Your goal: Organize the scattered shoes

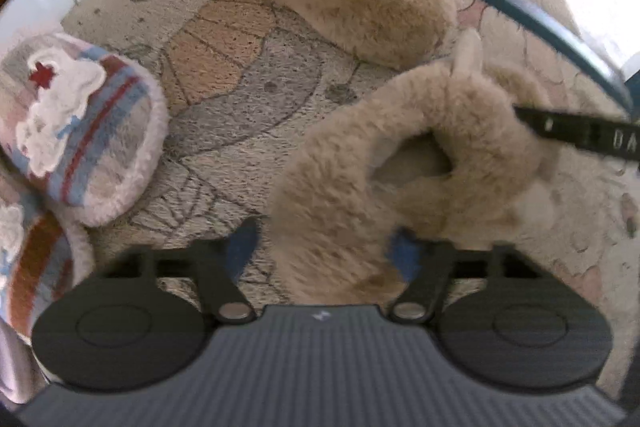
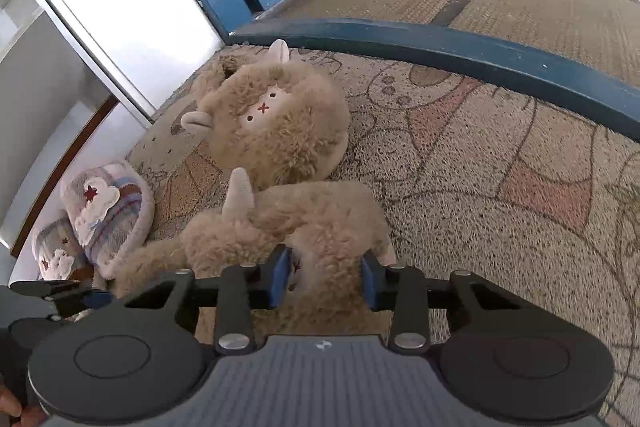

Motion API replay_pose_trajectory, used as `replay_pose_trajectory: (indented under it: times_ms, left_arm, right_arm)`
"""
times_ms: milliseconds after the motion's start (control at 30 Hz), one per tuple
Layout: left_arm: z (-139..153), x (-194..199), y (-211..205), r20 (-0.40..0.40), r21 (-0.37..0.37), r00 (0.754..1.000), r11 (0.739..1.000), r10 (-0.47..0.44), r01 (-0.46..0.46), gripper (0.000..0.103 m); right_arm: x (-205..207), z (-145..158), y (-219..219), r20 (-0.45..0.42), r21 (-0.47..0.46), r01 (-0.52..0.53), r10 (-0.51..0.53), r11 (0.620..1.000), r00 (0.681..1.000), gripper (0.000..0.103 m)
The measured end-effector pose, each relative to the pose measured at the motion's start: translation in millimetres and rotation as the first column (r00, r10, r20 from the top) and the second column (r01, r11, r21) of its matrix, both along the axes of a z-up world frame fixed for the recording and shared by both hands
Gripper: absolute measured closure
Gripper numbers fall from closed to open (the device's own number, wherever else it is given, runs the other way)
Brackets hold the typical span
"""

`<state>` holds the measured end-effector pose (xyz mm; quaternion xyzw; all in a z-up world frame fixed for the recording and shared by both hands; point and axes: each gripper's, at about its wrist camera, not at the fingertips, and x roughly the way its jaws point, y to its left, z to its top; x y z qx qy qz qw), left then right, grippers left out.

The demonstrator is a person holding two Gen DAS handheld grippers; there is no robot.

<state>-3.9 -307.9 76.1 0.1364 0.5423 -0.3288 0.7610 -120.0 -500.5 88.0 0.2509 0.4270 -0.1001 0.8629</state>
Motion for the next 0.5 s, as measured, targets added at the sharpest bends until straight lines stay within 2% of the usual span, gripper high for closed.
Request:
replay_pose_trajectory:
  times_ms: [233, 367, 500]
  left_arm:
    - [0, 15, 2, -0.009, -0.017, 1.000, 1.000, 0.001, -0.001, 0.058]
    - [7, 26, -3, 0.002, -0.031, 1.000, 1.000, -0.001, 0.001, 0.068]
    - [6, 28, -19, 0.067, -0.003, 0.997, 0.999, -0.043, 0.043, 0.072]
  right_arm:
    - [-32, 0, 11, -0.016, 0.066, 0.081, -0.080, 0.995, 0.997, 0.066]
    - [-54, -2, 25, -0.035, 0.155, 0.146, -0.142, 0.977, 0.989, 0.066]
    - [-68, -2, 45, -0.047, 0.229, 0.188, -0.182, 0.955, 0.982, 0.065]
